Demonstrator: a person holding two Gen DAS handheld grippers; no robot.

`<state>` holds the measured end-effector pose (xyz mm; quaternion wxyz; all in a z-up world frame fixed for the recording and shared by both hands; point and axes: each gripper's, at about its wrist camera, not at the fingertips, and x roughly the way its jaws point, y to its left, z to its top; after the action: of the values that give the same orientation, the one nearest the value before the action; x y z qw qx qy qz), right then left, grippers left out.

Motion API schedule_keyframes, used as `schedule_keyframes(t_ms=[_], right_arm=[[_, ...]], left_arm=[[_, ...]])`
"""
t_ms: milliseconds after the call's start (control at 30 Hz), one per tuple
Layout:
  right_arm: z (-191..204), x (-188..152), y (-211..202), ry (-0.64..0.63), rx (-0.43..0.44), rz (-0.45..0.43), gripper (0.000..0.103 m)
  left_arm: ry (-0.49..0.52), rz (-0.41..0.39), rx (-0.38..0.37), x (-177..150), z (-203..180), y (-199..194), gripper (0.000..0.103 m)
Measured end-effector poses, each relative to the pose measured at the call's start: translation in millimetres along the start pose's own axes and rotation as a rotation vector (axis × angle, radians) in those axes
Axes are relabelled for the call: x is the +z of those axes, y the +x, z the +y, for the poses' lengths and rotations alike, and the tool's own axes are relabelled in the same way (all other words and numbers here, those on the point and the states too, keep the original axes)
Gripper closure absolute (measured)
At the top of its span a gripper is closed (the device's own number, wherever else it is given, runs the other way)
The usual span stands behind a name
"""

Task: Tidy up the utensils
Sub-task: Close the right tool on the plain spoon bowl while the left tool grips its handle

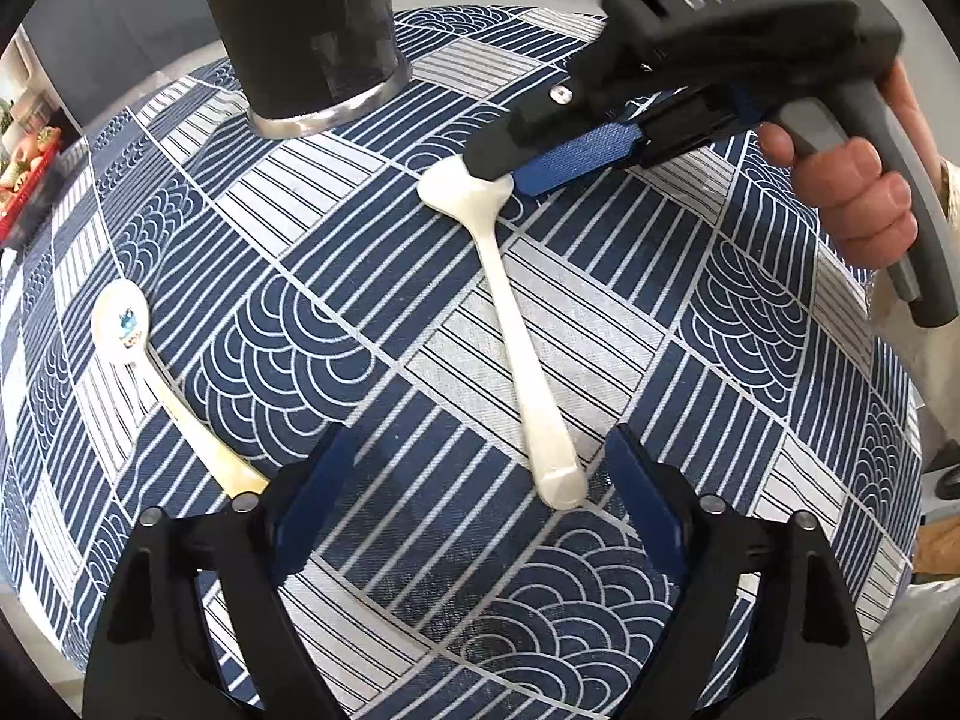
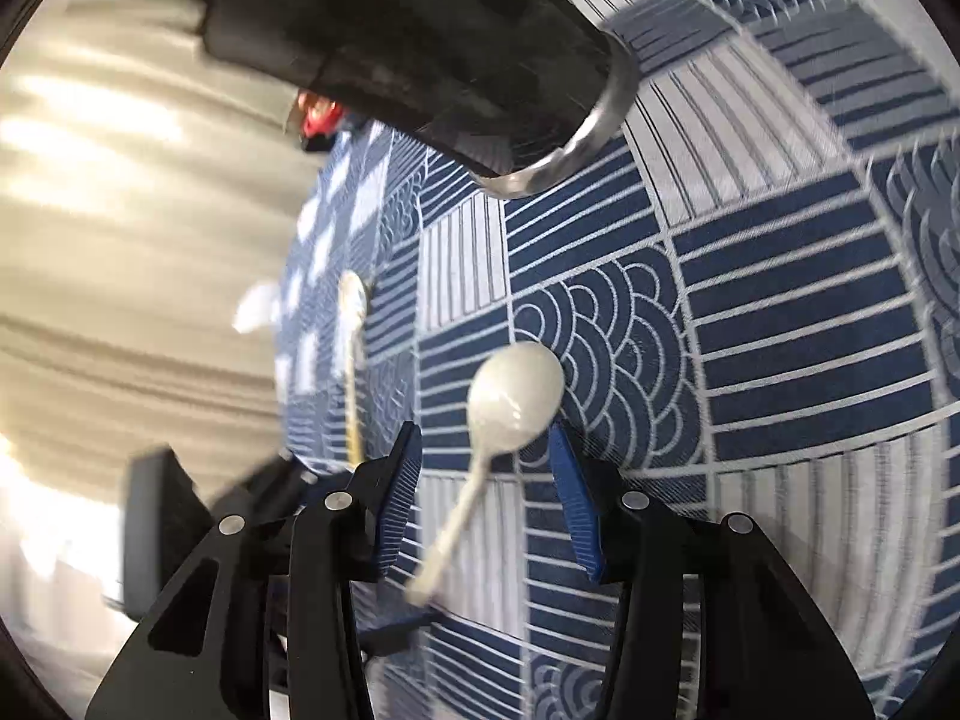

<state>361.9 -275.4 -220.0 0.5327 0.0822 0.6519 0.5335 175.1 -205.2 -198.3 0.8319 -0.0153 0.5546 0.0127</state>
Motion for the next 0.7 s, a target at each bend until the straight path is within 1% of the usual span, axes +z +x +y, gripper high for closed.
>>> schedule_keyframes(t_ms=[33,67,100,133,167,200,267,333,400,433,500,533,567,600,633,700], right_arm=[[-3,2,2,0.021,0.021,0.003,0.063],[-6,4,5,0.051,0.042,0.001,0.067],[-8,4,5,0.067,0.047,-0.003,0.075],[-11,5,8,0.093,0.052,-0.007,0.080],[-16,6,11,0.135,0.064,-0.012,0.089],[-21,7,13,0.171,0.088,-0.013,0.093],[-25,8,17,0.201,0.124,-0.007,0.096],[-21,10,21,0.186,0.117,0.007,0.096],[-15,11,23,0.173,0.125,0.029,0.091],[-15,11,24,0.176,0.130,0.034,0.090],[-13,12,28,0.182,0.134,0.042,0.089],[-14,10,29,0.184,0.135,0.041,0.088],[-13,10,29,0.190,0.141,0.041,0.085],[-13,10,27,0.193,0.150,0.037,0.077],[-10,11,25,0.192,0.168,0.029,0.072],[-7,11,15,0.174,0.179,0.018,0.047]], left_arm=[[0.002,-0.001,0.009,0,0,0,0.024],[0.003,-0.003,0.011,1,0,-1,0.027],[0.005,-0.006,0.009,1,1,-2,0.032],[0.007,-0.006,0.007,1,1,-2,0.034],[0.009,-0.005,0.006,1,2,-3,0.038],[0.011,-0.001,0.005,1,3,-4,0.040],[0.014,0.008,0.004,2,6,-4,0.043],[0.018,0.015,0.001,7,9,-4,0.051],[0.004,0.015,-0.004,6,14,-4,0.065],[-0.007,0.015,-0.003,6,19,-5,0.069],[-0.034,0.017,-0.012,6,27,-6,0.088],[-0.049,0.020,-0.025,5,31,-6,0.088],[-0.067,0.020,-0.045,5,36,-6,0.089],[-0.073,0.020,-0.055,5,39,-6,0.089],[-0.072,0.020,-0.058,5,40,-6,0.089],[-0.062,0.020,-0.060,4,41,-6,0.089]])
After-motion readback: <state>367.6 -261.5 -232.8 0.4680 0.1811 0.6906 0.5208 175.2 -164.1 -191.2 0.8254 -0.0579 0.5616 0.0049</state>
